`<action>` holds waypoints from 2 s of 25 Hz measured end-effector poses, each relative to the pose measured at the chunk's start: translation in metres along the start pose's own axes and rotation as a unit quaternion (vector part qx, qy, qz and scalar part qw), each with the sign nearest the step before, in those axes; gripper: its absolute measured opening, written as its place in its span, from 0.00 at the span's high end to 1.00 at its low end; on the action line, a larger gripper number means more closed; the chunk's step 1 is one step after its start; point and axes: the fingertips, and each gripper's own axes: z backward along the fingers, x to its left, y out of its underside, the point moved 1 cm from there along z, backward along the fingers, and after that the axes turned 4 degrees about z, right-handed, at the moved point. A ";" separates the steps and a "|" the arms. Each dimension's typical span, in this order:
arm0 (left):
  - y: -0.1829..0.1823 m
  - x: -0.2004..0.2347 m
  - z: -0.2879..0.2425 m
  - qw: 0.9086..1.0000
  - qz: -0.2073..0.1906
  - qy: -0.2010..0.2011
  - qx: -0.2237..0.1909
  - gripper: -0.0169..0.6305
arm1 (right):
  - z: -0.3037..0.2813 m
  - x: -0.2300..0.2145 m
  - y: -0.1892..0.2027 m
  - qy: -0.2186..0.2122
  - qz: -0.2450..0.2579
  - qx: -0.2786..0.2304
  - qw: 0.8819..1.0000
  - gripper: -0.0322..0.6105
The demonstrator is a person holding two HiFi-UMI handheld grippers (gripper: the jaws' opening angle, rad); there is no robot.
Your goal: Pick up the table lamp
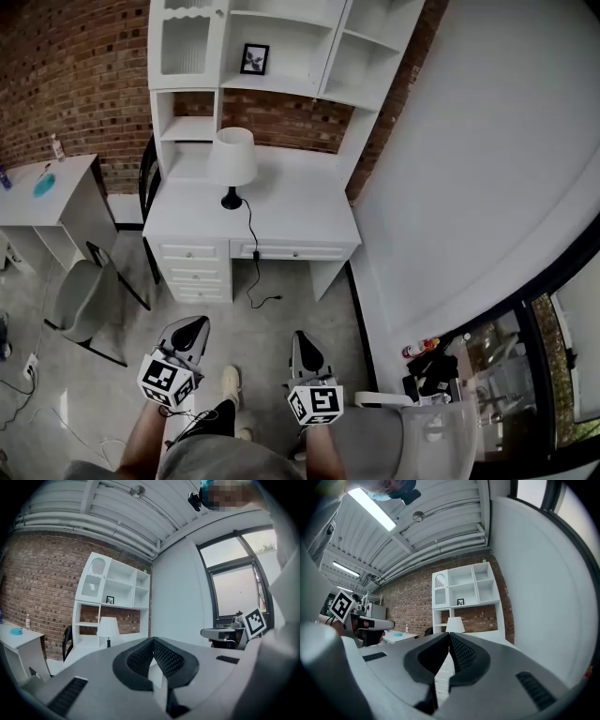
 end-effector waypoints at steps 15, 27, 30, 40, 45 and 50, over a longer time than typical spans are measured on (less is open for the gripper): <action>-0.029 0.119 -0.138 1.000 0.015 0.004 0.001 0.97 | -0.180 -0.038 -0.007 -0.001 0.004 0.015 1.000 0.92; -0.031 0.190 -0.185 1.000 0.020 -0.001 -0.007 0.97 | -0.271 -0.041 0.001 -0.004 0.009 0.027 1.000 0.91; -0.031 0.204 -0.193 1.000 0.026 -0.008 -0.007 0.97 | -0.289 -0.038 0.003 -0.013 0.009 0.032 0.999 0.92; -0.029 0.242 -0.246 0.999 0.031 -0.040 -0.008 0.97 | -0.353 -0.065 0.016 -0.038 0.011 0.035 0.999 0.92; -0.028 0.269 -0.290 0.998 0.028 -0.062 -0.005 0.97 | -0.409 -0.090 0.025 -0.057 0.007 0.035 0.998 0.92; -0.029 0.294 -0.333 0.997 0.021 -0.076 0.003 0.97 | -0.469 -0.111 0.034 -0.078 0.001 0.041 0.996 0.92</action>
